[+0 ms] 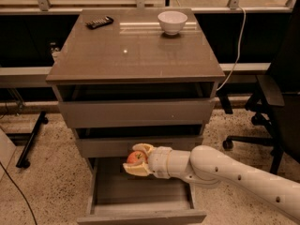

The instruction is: Place apple into bottom drawer

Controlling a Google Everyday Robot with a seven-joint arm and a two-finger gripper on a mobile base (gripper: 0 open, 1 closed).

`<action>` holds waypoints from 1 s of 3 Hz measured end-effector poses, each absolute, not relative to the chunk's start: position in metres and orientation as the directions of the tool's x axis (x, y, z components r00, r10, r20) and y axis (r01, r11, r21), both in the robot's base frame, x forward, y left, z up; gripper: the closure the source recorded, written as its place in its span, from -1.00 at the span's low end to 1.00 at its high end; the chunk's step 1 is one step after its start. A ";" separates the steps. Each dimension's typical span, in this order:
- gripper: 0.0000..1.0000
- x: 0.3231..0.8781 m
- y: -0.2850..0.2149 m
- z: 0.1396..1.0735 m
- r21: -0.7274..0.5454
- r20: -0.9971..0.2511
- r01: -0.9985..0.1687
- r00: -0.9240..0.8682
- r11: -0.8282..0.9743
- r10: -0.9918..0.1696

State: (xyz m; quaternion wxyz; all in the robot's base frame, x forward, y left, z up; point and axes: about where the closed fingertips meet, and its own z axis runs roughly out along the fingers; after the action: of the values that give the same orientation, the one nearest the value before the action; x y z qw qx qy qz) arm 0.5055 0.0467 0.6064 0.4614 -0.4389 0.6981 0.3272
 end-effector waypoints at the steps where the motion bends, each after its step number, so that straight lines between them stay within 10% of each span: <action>1: 1.00 0.509 0.043 0.568 0.061 -0.919 -0.904 -0.216 0.424 -0.329; 3: 1.00 0.531 0.034 0.489 0.073 -0.927 -0.881 -0.232 0.468 -0.293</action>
Offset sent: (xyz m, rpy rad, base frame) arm 0.0270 -0.0115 -0.1200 -0.0033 0.0061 -0.1011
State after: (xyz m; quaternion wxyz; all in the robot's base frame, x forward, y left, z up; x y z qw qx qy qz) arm 0.5305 0.0344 0.4894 0.4660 -0.4082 0.7189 0.3152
